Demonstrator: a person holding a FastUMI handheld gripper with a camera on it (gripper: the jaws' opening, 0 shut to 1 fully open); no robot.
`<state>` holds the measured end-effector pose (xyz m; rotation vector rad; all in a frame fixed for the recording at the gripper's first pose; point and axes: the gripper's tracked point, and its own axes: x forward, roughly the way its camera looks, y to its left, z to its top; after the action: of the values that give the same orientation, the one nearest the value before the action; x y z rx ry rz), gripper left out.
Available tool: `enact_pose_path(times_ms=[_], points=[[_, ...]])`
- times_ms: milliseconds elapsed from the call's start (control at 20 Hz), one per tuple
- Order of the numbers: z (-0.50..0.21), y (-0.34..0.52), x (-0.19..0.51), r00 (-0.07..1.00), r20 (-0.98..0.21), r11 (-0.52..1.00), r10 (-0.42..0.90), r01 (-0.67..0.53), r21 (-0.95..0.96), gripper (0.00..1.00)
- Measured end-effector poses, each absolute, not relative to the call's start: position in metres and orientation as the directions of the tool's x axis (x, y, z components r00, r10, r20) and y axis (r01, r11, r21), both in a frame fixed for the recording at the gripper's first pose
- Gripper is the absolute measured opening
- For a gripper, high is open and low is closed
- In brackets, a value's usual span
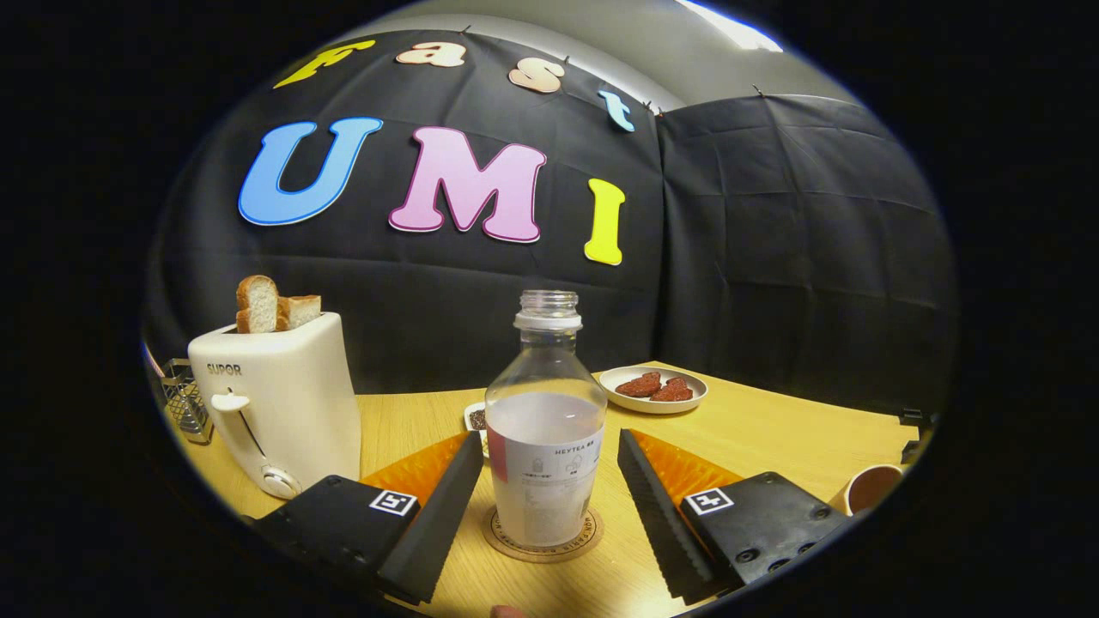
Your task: Take the bottle from table, then pour the juice into the cup, finally place the bottle on the coaster
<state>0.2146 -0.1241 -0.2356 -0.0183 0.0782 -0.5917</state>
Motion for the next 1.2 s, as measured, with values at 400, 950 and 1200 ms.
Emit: enact_pose_path(times_ms=[400,950,1200], points=[[-0.224,-0.110,0.187,0.847,-0.074,0.850,-0.526,0.526,-0.024,0.97],[-0.154,-0.068,0.121,0.904,0.000,0.904,-0.427,0.426,-0.042,0.96],[-0.098,-0.072,0.087,0.913,0.025,0.908,-0.407,0.408,-0.095,0.97]])
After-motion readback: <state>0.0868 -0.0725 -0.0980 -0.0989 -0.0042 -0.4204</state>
